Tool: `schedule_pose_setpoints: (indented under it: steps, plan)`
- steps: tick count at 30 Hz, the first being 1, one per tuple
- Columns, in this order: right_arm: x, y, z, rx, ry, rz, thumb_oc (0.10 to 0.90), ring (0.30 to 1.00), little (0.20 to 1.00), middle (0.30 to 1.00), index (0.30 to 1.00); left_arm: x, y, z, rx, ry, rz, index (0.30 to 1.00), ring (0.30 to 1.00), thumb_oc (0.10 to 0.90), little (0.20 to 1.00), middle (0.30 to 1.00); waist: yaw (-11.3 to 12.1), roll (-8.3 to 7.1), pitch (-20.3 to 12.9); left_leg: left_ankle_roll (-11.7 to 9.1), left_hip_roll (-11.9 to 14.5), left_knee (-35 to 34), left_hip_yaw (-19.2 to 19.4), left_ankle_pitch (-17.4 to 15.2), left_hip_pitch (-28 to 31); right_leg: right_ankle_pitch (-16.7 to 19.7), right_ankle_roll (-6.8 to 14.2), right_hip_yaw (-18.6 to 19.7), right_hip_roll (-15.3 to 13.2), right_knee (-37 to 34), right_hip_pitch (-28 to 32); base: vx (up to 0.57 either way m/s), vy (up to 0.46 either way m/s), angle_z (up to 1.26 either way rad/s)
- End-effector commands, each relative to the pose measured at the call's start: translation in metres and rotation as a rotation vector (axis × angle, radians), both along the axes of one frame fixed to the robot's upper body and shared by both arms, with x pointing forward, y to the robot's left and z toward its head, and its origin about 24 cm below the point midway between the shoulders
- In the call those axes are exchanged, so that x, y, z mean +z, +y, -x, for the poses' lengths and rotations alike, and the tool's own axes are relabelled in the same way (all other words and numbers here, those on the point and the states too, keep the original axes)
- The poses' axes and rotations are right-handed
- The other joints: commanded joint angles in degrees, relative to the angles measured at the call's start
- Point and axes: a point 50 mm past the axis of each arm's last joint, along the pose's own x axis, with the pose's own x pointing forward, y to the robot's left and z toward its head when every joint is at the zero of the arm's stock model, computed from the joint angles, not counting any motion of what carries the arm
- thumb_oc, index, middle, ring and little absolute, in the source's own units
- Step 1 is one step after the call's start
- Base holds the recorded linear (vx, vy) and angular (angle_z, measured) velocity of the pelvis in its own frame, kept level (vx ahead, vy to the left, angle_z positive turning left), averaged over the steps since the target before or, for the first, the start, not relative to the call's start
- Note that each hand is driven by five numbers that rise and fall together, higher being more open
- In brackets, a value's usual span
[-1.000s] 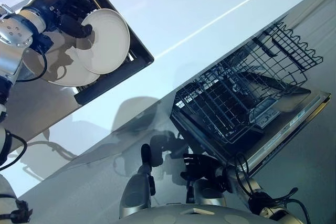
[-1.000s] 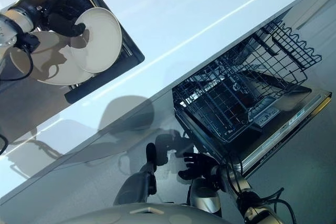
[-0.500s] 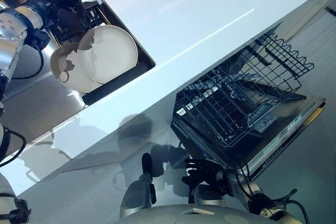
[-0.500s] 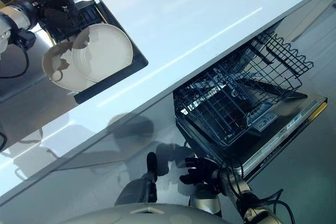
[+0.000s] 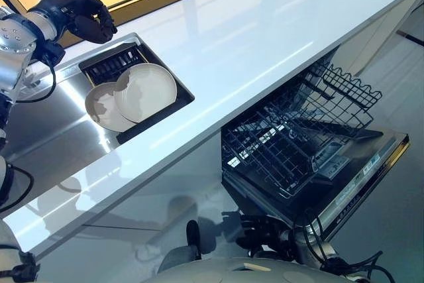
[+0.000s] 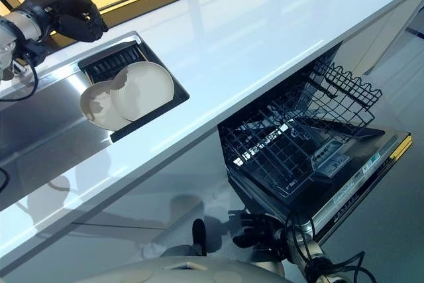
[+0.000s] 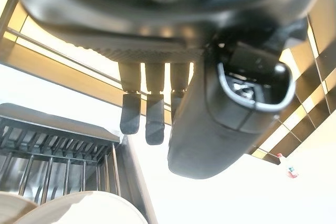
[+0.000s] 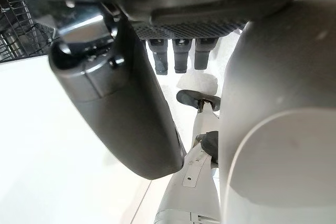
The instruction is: Pick up plates and place into dishwasher.
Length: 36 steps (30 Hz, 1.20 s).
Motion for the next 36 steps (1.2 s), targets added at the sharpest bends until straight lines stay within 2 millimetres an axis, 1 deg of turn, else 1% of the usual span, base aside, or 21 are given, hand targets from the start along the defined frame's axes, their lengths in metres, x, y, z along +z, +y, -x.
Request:
schedule_pose_setpoints:
  steps: [1, 7, 11, 16, 21, 30, 36]
  plan:
    - [-0.010, -0.001, 0.040, 0.021, 0.109, -0.025, 0.800, 0.900, 0.900, 0.900, 0.900, 0.043, 0.031, 0.017, 0.098, -0.191, 0.149, 0.900, 0.900, 0.800, 0.900, 0.900, -0.23, 0.20, -0.08, -0.08, -3.72, 0.15, 2.70, -10.68, 6.46, 4.99, 3.28, 1.62, -1.23, -0.50, -4.62, 0.05, 0.032, -0.02]
    - [-0.009, -0.003, 0.041, 0.023, 0.112, -0.015, 0.800, 0.900, 0.900, 0.900, 0.900, 0.024, 0.034, 0.014, 0.089, -0.115, 0.179, 0.900, 0.900, 0.800, 0.900, 0.900, -0.49, 0.01, 0.55, 0.20, -3.83, 0.15, 2.81, -10.68, 6.32, 5.08, 3.28, 2.15, -1.22, -0.39, -5.05, 0.04, 0.031, -0.03]
    - [-0.008, -0.006, 0.039, 0.034, 0.098, -0.006, 0.800, 0.900, 0.900, 0.900, 0.900, 0.018, 0.034, 0.013, 0.087, -0.094, 0.199, 0.900, 0.900, 0.800, 0.900, 0.900, -0.64, -0.31, 1.89, 0.52, -3.71, 0.22, 2.97, -10.41, 5.72, 5.22, 3.21, 2.51, -1.35, 0.00, -6.08, 0.02, 0.040, -0.07]
    - [-0.006, -0.008, 0.032, 0.040, 0.073, -0.003, 0.800, 0.900, 0.900, 0.900, 0.900, 0.019, 0.032, 0.011, 0.082, -0.097, 0.208, 0.900, 0.900, 0.800, 0.900, 0.900, -0.68, -0.76, 3.61, 0.76, -3.74, 0.35, 2.85, -10.16, 4.51, 5.54, 3.18, 2.96, -1.43, 0.37, -7.51, -0.04, 0.030, -0.04]
    - [-0.003, -0.007, 0.022, 0.047, 0.038, -0.006, 0.800, 0.900, 0.900, 0.900, 0.900, 0.024, 0.029, 0.010, 0.078, -0.122, 0.206, 0.900, 0.900, 0.800, 0.900, 0.900, -0.52, -1.35, 5.64, 0.96, -3.72, 0.52, 2.96, -9.81, 3.17, 6.06, 3.38, 3.02, -1.61, 1.09, -9.35, -0.06, 0.013, 0.00]
    - [-0.001, -0.004, 0.017, 0.048, 0.016, -0.015, 0.800, 0.900, 0.900, 0.900, 0.900, 0.035, 0.028, 0.011, 0.111, -0.193, 0.171, 0.900, 0.900, 0.800, 0.900, 0.900, -0.32, -1.85, 6.91, 1.15, -3.71, 0.61, 3.03, -9.48, 2.27, 6.44, 3.49, 2.57, -1.78, 1.86, -10.67, 0.00, 0.000, 0.00]
    - [0.001, -0.004, 0.014, 0.039, 0.004, -0.018, 0.800, 0.900, 0.900, 0.900, 0.900, 0.042, 0.031, 0.014, 0.145, -0.242, 0.103, 0.900, 0.900, 0.800, 0.900, 0.900, -0.34, -2.06, 7.70, 1.17, -3.60, 0.83, 3.21, -9.29, 1.84, 6.60, 3.52, 2.50, -1.95, 2.39, -11.37, 0.00, 0.000, 0.00]
